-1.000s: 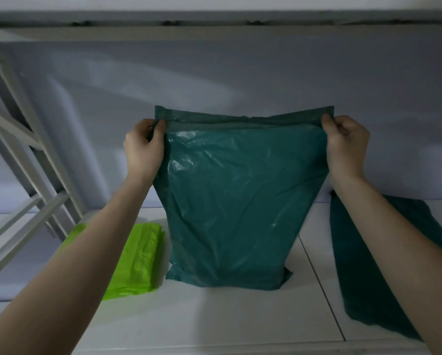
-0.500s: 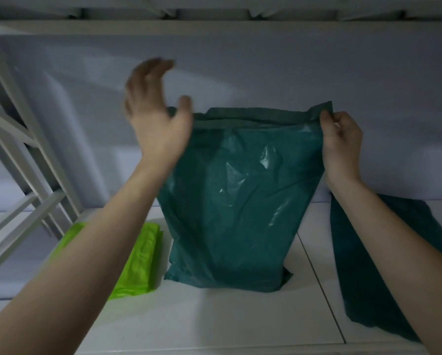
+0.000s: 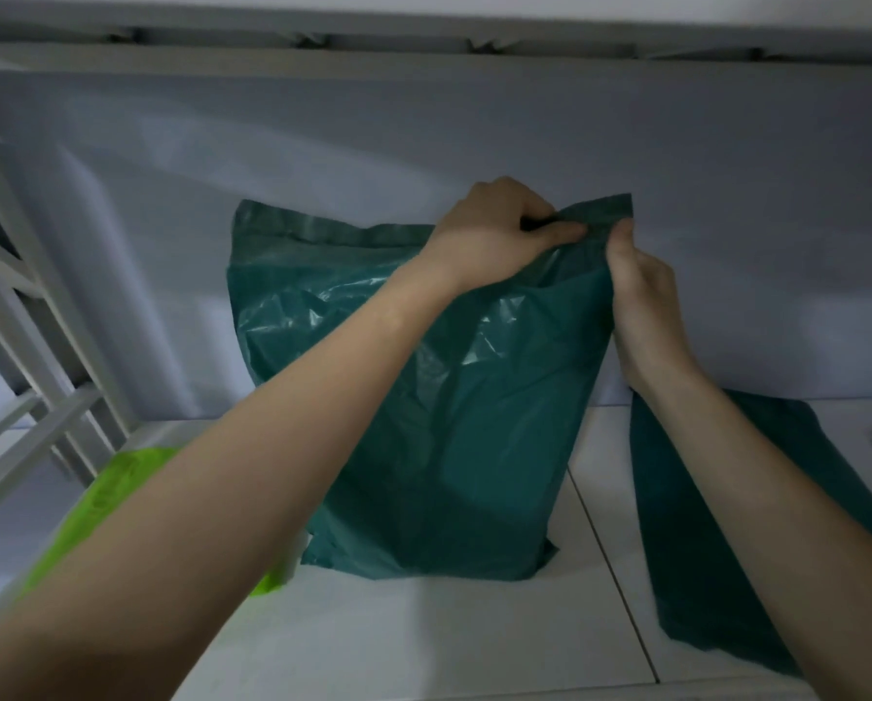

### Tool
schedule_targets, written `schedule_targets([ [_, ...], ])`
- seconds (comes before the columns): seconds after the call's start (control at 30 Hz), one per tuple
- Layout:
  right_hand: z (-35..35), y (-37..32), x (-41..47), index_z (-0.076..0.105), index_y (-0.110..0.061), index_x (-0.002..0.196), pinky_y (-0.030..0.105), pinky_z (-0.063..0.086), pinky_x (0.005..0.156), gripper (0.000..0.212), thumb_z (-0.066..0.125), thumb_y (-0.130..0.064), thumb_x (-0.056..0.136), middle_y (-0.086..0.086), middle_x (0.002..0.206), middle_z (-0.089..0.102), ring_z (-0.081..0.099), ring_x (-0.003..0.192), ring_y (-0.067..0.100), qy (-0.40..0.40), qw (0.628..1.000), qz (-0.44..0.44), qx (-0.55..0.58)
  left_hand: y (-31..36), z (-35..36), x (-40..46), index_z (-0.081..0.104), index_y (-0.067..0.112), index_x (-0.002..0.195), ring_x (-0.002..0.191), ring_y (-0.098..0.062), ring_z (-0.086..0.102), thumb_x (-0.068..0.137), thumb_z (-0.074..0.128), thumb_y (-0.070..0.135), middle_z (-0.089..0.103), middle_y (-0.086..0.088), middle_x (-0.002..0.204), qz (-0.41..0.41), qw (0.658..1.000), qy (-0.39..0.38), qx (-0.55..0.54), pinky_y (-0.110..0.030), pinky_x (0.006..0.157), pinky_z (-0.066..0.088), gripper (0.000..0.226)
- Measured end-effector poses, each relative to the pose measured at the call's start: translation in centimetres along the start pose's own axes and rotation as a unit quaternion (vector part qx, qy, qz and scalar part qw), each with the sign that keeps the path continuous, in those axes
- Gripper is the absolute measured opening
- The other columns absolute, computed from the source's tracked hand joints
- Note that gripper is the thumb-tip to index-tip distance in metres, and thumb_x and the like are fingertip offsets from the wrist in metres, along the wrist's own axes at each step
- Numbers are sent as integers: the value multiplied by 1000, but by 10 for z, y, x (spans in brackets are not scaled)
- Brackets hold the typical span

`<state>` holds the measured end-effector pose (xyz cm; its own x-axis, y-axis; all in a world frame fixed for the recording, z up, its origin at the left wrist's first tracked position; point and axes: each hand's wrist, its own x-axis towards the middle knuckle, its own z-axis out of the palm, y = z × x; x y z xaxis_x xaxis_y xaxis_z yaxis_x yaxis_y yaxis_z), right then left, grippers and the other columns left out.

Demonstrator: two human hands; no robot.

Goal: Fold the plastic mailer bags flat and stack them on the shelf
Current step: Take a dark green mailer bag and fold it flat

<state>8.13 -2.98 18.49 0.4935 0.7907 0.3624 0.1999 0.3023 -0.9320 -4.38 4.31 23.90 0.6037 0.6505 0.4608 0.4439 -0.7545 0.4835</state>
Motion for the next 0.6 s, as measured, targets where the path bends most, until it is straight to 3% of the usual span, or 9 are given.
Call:
schedule_targets([
  [0.07, -1, -1, -3, 66, -14, 86, 12, 49, 63, 44, 39, -46, 97, -5, 80, 66, 60, 68, -2, -12, 1000, -10, 3, 0, -2, 1, 64, 26, 71, 63, 2, 53, 86, 62, 41, 59, 13, 67, 11, 1000, -8, -3, -15, 59, 38, 22],
  [0.13, -2, -2, -6, 63, -18, 75, 12, 46, 60, 29, 49, -35, 95, -6, 75, 64, 59, 65, -3, -32, 999, -42, -12, 2, -5, 2, 69, 29, 86, 82, 1, 57, 83, 67, 35, 66, 15, 87, 21, 1000, 12, -18, -9, 73, 43, 7],
  [0.23, -3, 0, -6, 66, -14, 79, 16, 51, 63, 14, 63, -25, 88, -2, 78, 68, 64, 70, 4, -31, 998, -63, 3, 4, -8, 1, 72, 27, 85, 78, 6, 58, 81, 70, 36, 65, 17, 81, 15, 999, 19, -41, -2, 70, 42, 11],
  [0.33, -2, 1, -4, 66, -12, 80, 17, 51, 63, 12, 65, -22, 87, -2, 77, 67, 64, 68, 3, -20, 998, -66, 5, 5, -9, 1, 74, 25, 87, 70, 12, 56, 81, 70, 38, 63, 19, 76, -4, 998, 15, -54, 0, 66, 43, 15],
  [0.6, 0, 4, -5, 64, 6, 92, 21, 51, 63, 27, 64, -20, 89, 5, 78, 65, 62, 68, 7, -37, 997, -62, -1, 5, -8, 1, 75, 26, 90, 80, 1, 61, 83, 67, 41, 64, 16, 81, -14, 999, 34, -4, -15, 78, 49, 19],
])
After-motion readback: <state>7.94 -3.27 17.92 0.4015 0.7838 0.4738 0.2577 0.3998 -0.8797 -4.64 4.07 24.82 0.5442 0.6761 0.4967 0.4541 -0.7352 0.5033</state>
